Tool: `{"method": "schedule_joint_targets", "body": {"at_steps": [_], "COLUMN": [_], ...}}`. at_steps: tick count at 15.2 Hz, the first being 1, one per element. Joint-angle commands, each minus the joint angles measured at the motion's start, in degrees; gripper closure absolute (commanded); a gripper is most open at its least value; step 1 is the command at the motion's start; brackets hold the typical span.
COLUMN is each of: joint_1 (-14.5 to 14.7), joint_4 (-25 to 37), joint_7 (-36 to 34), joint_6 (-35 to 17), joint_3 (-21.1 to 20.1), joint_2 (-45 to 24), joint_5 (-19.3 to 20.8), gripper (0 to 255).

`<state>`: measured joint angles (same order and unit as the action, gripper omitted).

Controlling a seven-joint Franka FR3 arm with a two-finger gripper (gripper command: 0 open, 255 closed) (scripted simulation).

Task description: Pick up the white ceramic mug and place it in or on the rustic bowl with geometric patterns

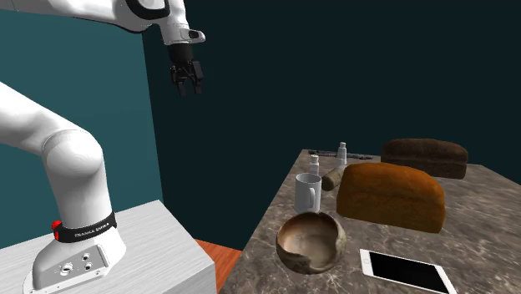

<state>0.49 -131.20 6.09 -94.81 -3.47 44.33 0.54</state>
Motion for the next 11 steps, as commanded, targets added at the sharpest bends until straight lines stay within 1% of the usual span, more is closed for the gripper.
{"method": "schedule_joint_targets", "body": {"at_steps": [1,6,11], "joint_1": [0.00,-1.57,-2.99], "joint_4": [0.00,-2.37,-2.93], "joint_7": [0.00,5.95,11.84], "joint_6": [0.00,-5.63,-11.35], "joint_3": [0.00,5.36,10.68], "joint_2": [0.00,-3.67,-9.17], "joint_5": [0.00,2.52,4.46], "gripper": [0,0,0]}}
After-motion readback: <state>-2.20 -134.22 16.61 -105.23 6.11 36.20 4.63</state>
